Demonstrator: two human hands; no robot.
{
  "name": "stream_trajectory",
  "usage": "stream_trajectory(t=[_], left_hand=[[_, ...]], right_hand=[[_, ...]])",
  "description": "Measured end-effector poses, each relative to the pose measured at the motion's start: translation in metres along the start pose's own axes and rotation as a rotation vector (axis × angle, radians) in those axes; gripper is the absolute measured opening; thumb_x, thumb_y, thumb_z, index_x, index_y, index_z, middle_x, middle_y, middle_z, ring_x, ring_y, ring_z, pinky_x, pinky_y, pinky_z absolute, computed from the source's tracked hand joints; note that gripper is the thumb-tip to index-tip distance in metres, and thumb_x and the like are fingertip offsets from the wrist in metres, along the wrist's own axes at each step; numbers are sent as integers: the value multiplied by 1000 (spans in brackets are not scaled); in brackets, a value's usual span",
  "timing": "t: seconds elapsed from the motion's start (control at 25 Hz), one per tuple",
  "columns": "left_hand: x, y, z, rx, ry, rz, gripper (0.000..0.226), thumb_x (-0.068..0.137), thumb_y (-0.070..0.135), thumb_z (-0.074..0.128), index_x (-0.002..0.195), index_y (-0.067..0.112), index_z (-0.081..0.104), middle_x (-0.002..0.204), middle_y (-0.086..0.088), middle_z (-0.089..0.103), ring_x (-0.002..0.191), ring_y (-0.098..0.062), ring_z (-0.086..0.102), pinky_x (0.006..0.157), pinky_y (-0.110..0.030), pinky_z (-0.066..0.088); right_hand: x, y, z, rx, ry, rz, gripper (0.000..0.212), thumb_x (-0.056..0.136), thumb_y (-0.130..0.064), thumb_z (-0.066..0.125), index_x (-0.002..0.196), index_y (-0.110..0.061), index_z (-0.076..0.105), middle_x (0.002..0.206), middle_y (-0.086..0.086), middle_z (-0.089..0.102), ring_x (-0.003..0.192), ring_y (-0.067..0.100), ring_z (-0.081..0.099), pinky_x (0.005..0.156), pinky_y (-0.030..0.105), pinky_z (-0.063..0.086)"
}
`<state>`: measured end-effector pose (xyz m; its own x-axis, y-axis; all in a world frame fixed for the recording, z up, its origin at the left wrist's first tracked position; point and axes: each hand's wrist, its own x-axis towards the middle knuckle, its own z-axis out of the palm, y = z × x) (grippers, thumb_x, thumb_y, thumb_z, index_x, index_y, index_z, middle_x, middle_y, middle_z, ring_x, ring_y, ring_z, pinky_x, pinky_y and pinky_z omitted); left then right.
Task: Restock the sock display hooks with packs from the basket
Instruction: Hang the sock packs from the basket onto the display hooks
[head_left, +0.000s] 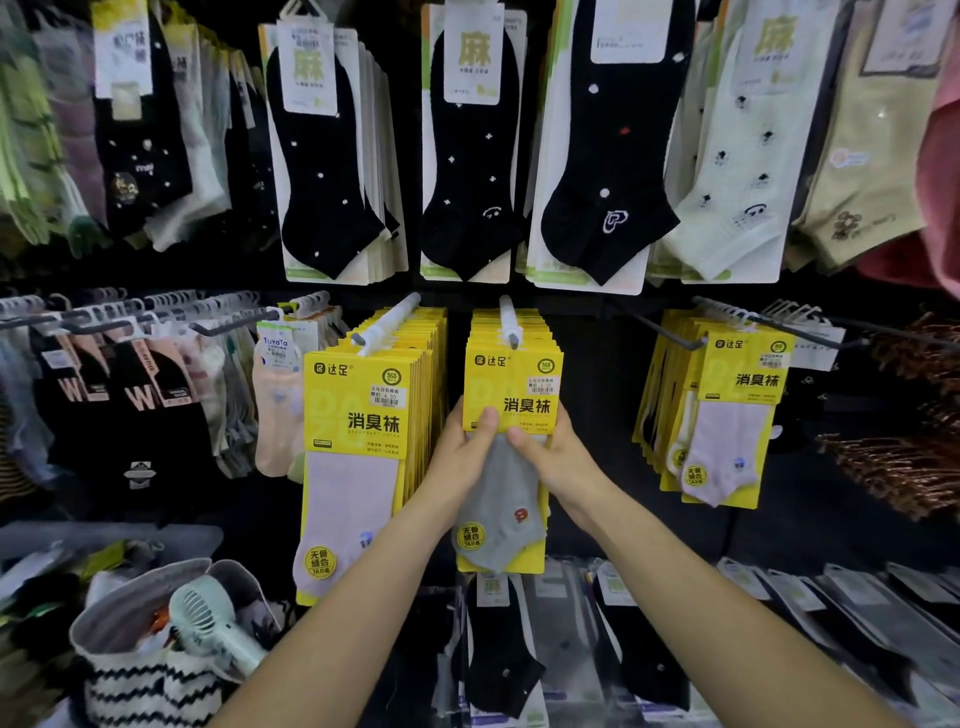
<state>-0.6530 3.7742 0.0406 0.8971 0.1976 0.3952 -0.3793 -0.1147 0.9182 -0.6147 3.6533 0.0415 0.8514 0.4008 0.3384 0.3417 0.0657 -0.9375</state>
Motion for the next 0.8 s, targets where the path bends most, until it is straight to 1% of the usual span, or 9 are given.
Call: stream_trajectory(t=[0.2,0.28,0.36,0.4,0.48,0.6,0.64,0.72,0.8], left_hand=[[1,4,2,55,14,-36,33,99,24,40,129,13,46,115,2,59,97,2,58,73,-6,47],[-4,8,4,68,34,-65,37,98,25,42,133,11,43,120,-1,59,108,-12,59,80,-12,48],[-15,12,5,87,94,-59,42,97,23,47,136,11,39,128,-3,55,120,-18,53,93,-24,44],[-23,12,5,121,136,-38,45,96,21,50,138,11,36,131,1,51,124,-14,48,99,-25,40],[-50,9,5,205,208,-16,59,94,21,53,145,13,25,135,12,36,127,0,31,103,-15,26],[-114,-14,11,283,202,21,65,93,27,53,147,25,16,138,26,22,124,18,20,94,5,20],[-136,-27,16,286,162,-8,63,94,28,53,145,29,18,140,27,23,129,15,23,98,1,25],[-174,-56,30,310,73,-180,62,94,26,52,147,24,20,149,13,27,138,-11,29,112,-24,29],[-208,-85,46,350,-14,-352,61,95,24,52,147,17,21,153,1,25,138,-15,29,111,-26,27]], right_hand=[[1,-6,-1,-55,-2,37,54,90,-7,59,137,-9,33,128,14,56,117,23,56,102,43,44],[-2,-7,-4,-85,-50,59,56,89,-9,60,138,-9,32,130,13,56,119,23,55,103,44,43],[-12,-3,-11,-112,-87,110,71,88,-16,63,145,-11,20,138,9,50,125,20,50,106,41,41],[-21,0,-15,-123,-95,155,81,88,-21,64,149,-13,11,145,6,43,131,19,44,109,40,38],[-46,12,-27,-146,-94,250,92,87,-25,64,151,-17,-2,155,5,23,142,19,26,115,38,27],[-104,46,-51,-179,-133,346,88,87,-24,63,151,-19,2,157,8,14,144,18,19,115,36,25],[-128,58,-59,-200,-144,394,85,87,-23,62,150,-20,5,157,7,17,143,19,21,115,35,26],[-175,84,-75,-235,-158,502,78,89,-19,60,150,-17,12,156,8,21,142,21,24,114,36,27],[-219,109,-90,-293,-151,577,70,90,-14,60,147,-10,21,153,10,27,140,22,29,111,33,31]])
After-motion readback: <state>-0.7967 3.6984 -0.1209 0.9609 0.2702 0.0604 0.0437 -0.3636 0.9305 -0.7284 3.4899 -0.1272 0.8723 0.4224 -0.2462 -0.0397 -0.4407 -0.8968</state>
